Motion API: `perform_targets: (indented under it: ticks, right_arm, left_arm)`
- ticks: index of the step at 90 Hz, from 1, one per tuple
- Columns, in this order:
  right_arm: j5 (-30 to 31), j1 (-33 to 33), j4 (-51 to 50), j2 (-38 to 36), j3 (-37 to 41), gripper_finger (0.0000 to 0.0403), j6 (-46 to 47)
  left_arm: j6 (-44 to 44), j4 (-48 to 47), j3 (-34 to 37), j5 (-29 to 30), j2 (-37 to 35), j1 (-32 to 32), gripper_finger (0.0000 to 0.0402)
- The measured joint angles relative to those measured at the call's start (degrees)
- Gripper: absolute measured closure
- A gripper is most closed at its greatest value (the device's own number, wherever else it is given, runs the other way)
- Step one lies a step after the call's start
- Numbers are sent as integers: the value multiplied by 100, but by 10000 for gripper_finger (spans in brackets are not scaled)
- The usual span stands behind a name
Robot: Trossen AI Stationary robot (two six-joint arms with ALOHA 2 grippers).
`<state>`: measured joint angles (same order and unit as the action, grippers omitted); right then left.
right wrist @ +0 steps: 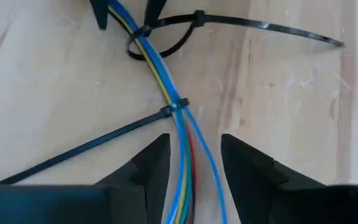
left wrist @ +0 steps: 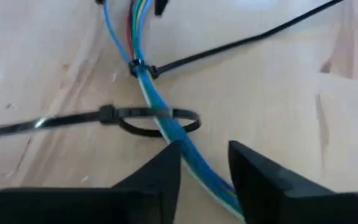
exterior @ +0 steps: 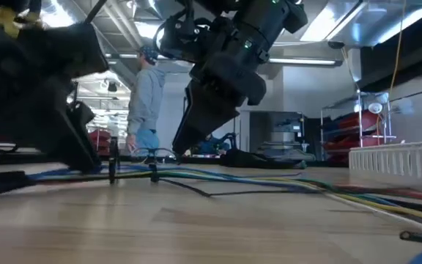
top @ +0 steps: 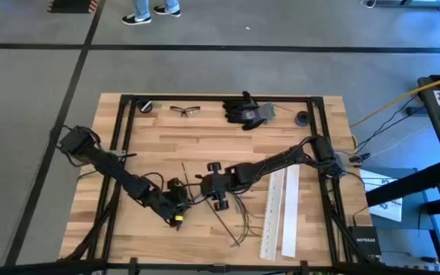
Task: Ziptie cables
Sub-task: Wrap the zip tie on the cables
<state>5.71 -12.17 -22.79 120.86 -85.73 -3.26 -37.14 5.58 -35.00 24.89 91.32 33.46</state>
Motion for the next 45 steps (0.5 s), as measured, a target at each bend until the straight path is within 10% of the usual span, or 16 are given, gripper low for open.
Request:
perform_targets:
  ticks: [45]
  right_arm:
    - [-561, 256, 289, 3, -9, 271, 41]
  left_arm:
    - [-1235, -2348, 9, -62, -1083, 56, 239]
